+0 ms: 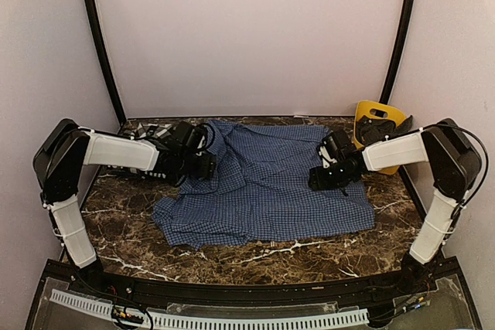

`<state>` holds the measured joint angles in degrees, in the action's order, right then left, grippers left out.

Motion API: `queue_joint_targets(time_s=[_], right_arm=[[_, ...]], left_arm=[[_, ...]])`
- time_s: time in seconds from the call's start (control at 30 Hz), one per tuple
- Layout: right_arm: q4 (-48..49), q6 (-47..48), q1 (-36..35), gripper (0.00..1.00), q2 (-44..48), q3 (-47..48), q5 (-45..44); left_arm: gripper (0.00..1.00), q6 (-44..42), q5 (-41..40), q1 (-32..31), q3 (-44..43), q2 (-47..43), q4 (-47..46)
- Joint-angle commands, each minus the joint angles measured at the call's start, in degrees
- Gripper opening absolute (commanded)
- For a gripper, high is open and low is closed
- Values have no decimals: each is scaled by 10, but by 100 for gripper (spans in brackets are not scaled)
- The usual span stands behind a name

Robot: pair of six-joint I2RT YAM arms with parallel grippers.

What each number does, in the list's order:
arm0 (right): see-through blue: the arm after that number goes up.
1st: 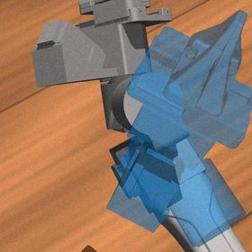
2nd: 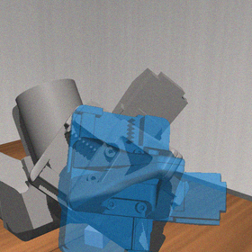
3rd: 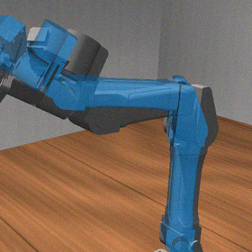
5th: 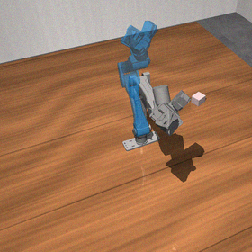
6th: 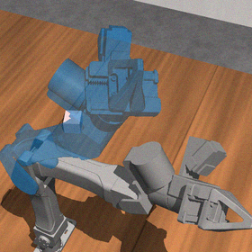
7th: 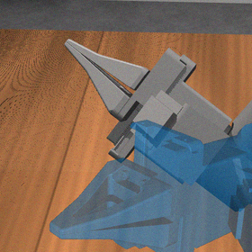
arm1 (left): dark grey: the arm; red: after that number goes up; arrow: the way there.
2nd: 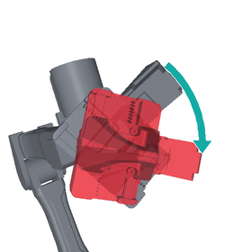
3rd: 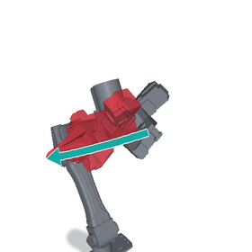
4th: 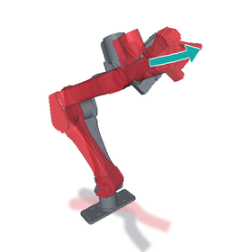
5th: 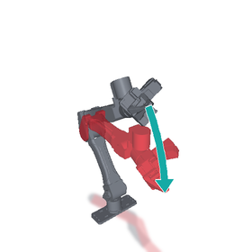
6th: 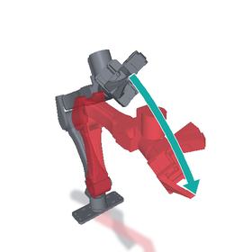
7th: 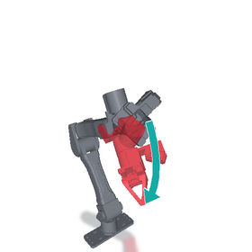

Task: Fold and stack the long sleeve shirts
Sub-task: Smooth out the crumpled shirt at the center of the board.

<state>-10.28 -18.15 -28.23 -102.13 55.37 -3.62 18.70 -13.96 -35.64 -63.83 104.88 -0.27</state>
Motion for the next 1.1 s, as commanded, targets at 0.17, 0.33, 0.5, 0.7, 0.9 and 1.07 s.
queue_joint_targets(time_s=[0.17,0.33,0.5,0.7,0.9,1.07], right_arm=[[-64,-25,11,71,28,-50,-37],[-71,-5,11,71,23,-32,-35],[-88,30,13,71,14,-3,-45],[-97,60,18,71,0,31,-41],[-108,72,20,71,-10,52,-40],[-117,72,19,71,10,46,-42]], left_arm=[[42,-40,-18,1,-23,10,-21],[3,-54,7,7,-43,3,-11],[0,-72,46,41,-69,-34,45],[0,-84,62,105,-80,-71,80],[8,-103,-6,132,-102,-43,82],[41,-89,-78,147,-95,-40,100]])
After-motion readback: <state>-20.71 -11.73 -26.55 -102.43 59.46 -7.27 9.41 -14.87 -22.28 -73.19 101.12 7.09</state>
